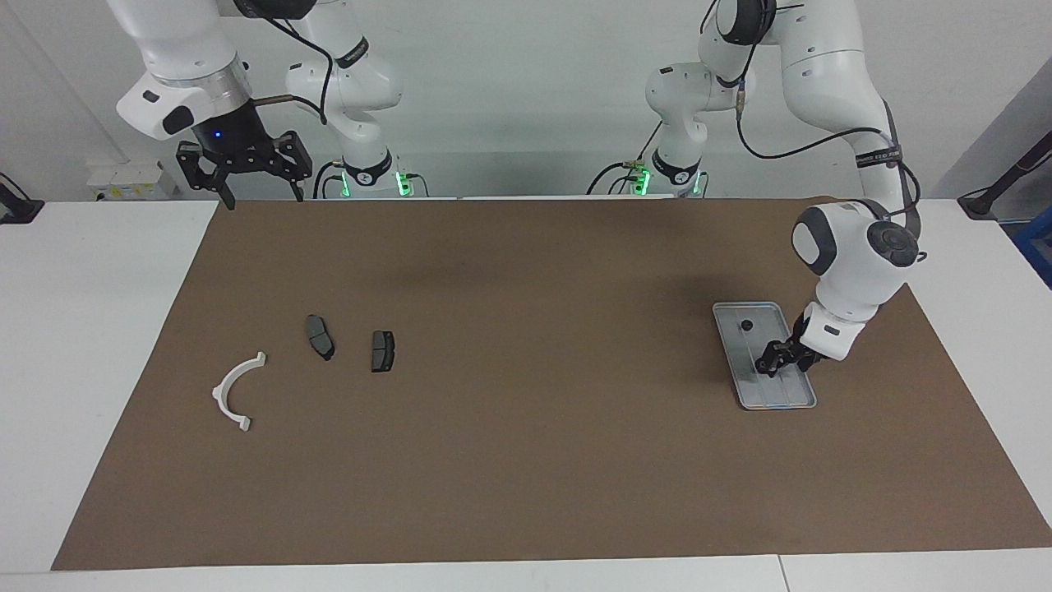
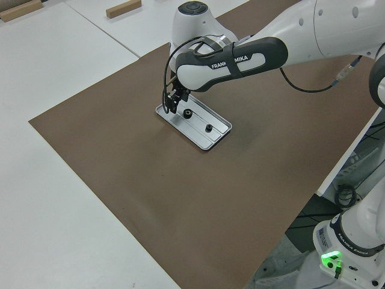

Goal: Place bearing gear from tray to pile
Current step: 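Reach the left gripper down to a black round part in the tray, then grasp the black part with the left gripper and lift it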

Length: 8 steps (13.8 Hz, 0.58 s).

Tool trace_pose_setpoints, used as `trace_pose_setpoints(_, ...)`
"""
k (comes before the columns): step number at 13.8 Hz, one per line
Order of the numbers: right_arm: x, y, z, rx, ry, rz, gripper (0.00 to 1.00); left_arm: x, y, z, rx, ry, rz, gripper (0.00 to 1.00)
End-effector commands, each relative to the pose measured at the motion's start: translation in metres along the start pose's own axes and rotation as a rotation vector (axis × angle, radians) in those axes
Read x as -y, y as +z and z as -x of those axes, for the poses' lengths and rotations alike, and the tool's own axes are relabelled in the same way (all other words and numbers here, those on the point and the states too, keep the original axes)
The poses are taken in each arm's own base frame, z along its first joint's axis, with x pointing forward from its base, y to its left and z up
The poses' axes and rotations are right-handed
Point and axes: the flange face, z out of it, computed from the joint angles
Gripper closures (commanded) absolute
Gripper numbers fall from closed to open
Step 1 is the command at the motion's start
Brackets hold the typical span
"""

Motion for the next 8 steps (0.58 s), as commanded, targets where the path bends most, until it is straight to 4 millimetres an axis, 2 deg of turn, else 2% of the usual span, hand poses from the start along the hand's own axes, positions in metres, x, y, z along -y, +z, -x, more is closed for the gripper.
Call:
trace_pose_setpoints(1, 0.003, 0.006, 0.014, -0.004, 0.015, -0.024, 0.00, -0.006, 0.008, 0.017, 0.018, -0.006, -0.007, 0.34)
trace_pose_setpoints(5, 0.008, 0.012, 0.020, 0.008, 0.007, -0.025, 0.00, -0.008, 0.022, 0.028, 0.009, -0.002, -0.006, 0.35)
trace_pose_setpoints(8, 0.017, 0.010, 0.017, -0.007, -0.010, -0.023, 0.00, -0.011, 0.022, 0.028, 0.009, -0.001, -0.005, 0.42)
